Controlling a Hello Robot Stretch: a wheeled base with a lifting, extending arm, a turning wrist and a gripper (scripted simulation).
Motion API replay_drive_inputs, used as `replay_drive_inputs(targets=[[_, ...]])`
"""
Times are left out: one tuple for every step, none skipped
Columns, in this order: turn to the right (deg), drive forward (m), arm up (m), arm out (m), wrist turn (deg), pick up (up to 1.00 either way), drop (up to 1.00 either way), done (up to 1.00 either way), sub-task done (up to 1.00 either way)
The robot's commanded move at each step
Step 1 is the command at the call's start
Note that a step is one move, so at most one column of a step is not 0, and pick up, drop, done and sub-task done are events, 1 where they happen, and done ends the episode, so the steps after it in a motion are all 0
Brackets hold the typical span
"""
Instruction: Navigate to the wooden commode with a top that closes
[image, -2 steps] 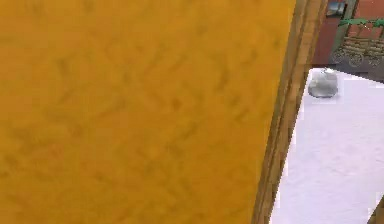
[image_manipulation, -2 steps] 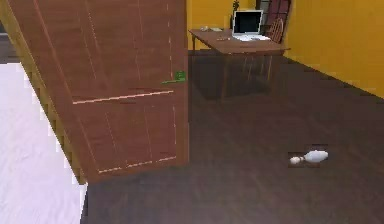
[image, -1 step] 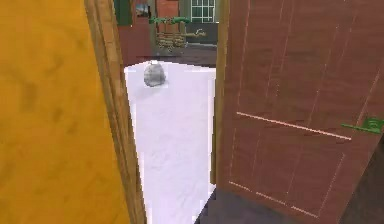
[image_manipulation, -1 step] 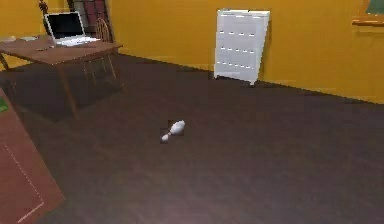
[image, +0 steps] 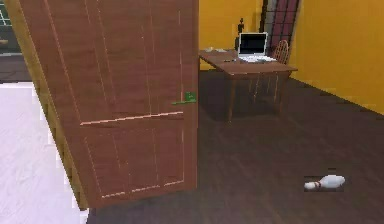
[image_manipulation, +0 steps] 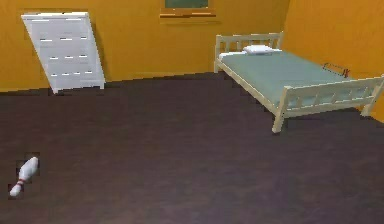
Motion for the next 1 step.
replay_drive_inputs(targets=[[24.0,0.0,0.0,0.0,0.0,0.0,0.0,0.0,0.0]])
